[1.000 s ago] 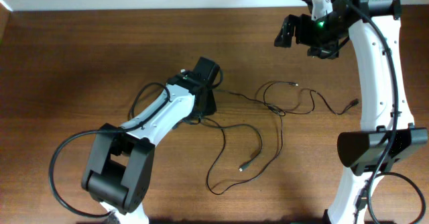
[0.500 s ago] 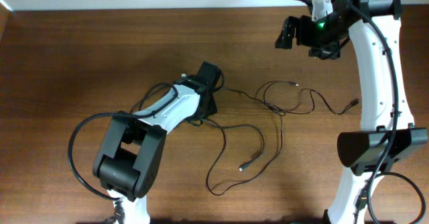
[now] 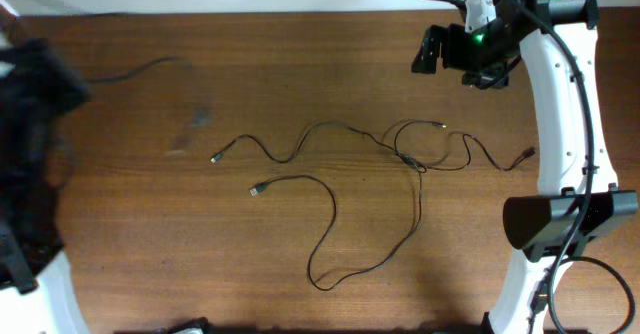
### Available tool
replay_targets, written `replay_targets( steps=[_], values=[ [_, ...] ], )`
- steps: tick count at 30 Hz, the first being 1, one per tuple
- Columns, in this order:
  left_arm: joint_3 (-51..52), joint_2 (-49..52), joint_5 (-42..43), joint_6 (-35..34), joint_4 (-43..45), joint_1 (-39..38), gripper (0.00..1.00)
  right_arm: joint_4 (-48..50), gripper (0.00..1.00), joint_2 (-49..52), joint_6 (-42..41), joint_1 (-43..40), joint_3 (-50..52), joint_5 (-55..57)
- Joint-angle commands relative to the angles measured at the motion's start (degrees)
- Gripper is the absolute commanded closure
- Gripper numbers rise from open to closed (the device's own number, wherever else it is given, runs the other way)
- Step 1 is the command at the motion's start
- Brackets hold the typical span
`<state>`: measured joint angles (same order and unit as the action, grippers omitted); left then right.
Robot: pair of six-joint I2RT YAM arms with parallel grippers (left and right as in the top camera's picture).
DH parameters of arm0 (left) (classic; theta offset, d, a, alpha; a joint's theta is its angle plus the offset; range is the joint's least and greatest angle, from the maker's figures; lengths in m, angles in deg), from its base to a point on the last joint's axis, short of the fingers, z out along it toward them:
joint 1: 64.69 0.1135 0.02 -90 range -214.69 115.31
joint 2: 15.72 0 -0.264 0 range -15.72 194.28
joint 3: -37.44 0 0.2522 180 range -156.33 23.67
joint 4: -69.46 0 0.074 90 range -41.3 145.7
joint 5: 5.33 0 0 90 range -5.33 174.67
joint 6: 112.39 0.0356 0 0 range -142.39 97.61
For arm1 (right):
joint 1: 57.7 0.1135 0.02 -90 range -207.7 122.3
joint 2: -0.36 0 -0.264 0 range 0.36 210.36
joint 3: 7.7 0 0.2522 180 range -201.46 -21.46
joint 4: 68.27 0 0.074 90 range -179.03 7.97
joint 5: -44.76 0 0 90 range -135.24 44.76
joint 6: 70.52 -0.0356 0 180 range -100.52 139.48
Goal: Untangle cables
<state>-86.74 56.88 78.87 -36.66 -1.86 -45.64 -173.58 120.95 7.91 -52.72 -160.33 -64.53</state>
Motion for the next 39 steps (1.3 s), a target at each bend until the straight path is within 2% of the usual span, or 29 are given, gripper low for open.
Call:
replay_targets(
  steps=[1,4,10,12,14,16,17,24,25,27,28,30,31,32,35,36,38,39],
  values=[
    [-0.3,2.4,0.0,1.1,1.4,16.2,1.00,0.0,0.01,-0.2,0.7,0.7,0.1,0.7],
    [-0.3,7.7,0.0,0.8,1.3,25.5,1.00,0.0,0.01,-0.2,0.7,0.7,0.1,0.7],
    [-0.3,23.0,-0.3,0.1,-0.3,26.6,1.00,-0.6,0.01,-0.2,0.7,0.7,0.1,0.8],
    [-0.3,25.3,-7.4,-6.6,-2.4,26.8,1.00,-0.6,0.01,-0.2,0.7,0.7,0.1,0.7],
    [-0.3,25.6,-16.5,-16.1,-6.3,27.4,1.00,-0.6,0.01,-0.2,0.7,0.7,0.1,0.8],
    [0.4,26.2,-20.4,-23.9,-10.2,29.2,1.00,-0.6,0.01,-0.2,0.8,0.7,0.1,1.3],
    [1.0,26.5,-20.8,-26.4,-11.0,29.9,1.00,-0.7,0.01,-0.2,0.9,0.7,0.1,1.8],
    [17.0,33.6,-21.0,-58.1,-11.8,35.1,1.00,-0.5,0.01,-0.2,2.2,0.7,4.7,2.0],
    [18.2,34.7,-20.7,-60.3,-11.2,35.1,1.00,-0.2,0.01,-0.2,2.2,0.7,5.1,1.9],
    [18.7,39.0,-19.5,-60.3,-10.1,35.1,1.00,-0.2,0.01,-0.2,2.2,0.7,5.2,1.9],
    [18.7,41.1,-19.5,-59.9,-10.4,35.1,0.92,-0.2,0.01,-0.2,2.2,0.7,5.2,1.9],
    [18.7,45.9,-19.5,-57.7,-10.6,35.1,0.24,-0.2,0.01,-0.2,2.2,0.7,5.2,1.9],
    [18.7,47.2,-19.5,-56.0,-10.5,35.1,0.09,-0.2,0.01,-0.2,2.2,0.7,5.2,1.9],
    [18.7,48.4,-19.5,-52.7,-10.2,35.1,0.00,-0.2,0.01,-0.2,2.2,0.7,5.2,1.9],
    [15.4,48.3,-18.3,-42.4,-10.8,35.1,0.01,-0.2,0.01,-0.2,2.2,0.7,5.2,2.0],
    [12.4,48.3,-17.0,-42.4,-13.4,35.1,0.01,-0.2,0.01,-0.2,2.2,0.7,5.2,2.0],
    [3.3,48.2,-14.8,-38.1,-18.8,34.7,0.01,-0.2,0.01,-0.2,2.2,0.7,5.2,2.0],
    [-2.2,48.0,-11.8,-33.8,-20.9,34.0,0.01,-0.2,0.01,-0.2,2.2,0.7,5.2,2.0]
  ],
)
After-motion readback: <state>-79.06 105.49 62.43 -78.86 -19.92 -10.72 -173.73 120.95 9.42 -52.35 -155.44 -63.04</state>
